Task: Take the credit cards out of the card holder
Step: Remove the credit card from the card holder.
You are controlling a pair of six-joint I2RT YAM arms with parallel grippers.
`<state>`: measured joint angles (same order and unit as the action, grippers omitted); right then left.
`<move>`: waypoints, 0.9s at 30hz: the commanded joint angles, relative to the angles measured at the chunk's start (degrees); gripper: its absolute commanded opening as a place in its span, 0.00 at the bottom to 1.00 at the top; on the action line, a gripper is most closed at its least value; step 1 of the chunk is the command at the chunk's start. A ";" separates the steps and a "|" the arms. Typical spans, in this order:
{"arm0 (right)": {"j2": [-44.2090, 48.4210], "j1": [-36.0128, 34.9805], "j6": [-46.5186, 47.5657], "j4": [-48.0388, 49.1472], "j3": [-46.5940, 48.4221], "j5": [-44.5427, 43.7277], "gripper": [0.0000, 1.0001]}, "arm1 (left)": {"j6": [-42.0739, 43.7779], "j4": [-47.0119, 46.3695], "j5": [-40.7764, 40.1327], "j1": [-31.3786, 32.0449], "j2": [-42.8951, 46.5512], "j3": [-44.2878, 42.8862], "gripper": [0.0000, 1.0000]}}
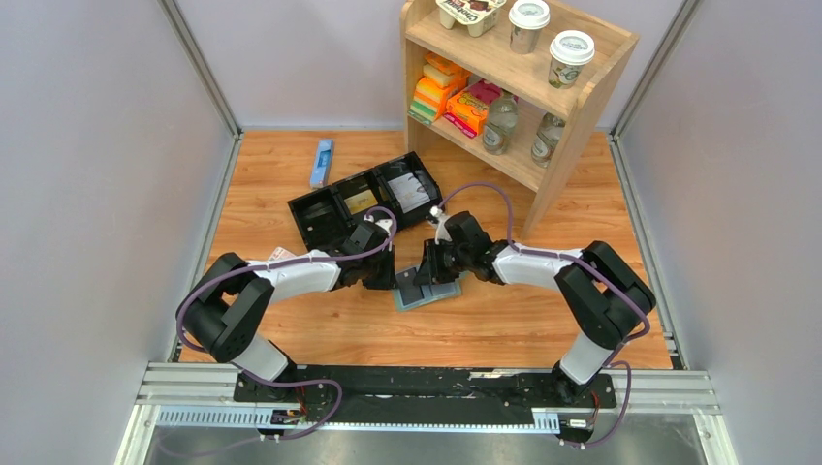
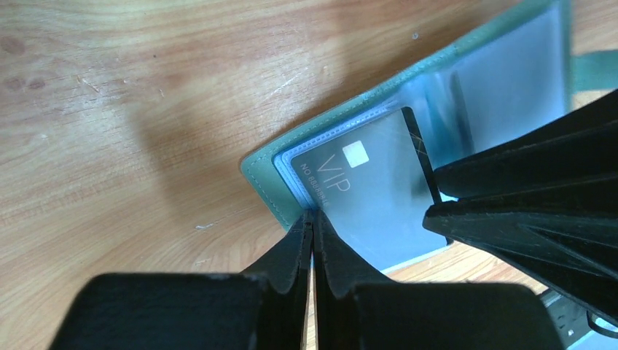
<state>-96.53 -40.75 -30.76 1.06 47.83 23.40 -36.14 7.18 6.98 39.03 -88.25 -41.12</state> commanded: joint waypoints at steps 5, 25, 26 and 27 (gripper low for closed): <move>-0.67 -0.73 -2.81 8.16 0.77 9.20 0.17 | 0.02 4.07 -1.71 0.44 -1.14 -0.10 0.06; -8.15 1.55 -8.34 11.59 3.15 15.70 0.27 | 0.72 6.70 -4.43 1.05 -2.28 -0.62 0.02; -7.54 2.16 -8.87 12.47 2.45 16.41 0.28 | 0.72 7.32 -4.43 1.05 -2.37 -0.62 0.01; -7.01 2.86 -9.31 13.17 1.66 17.03 0.28 | 0.63 7.50 -4.70 1.05 -2.54 -0.62 0.00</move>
<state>-105.97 -39.48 -37.60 9.19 51.29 35.75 -36.14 8.75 5.61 39.62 -88.36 -41.89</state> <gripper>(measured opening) 0.274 0.021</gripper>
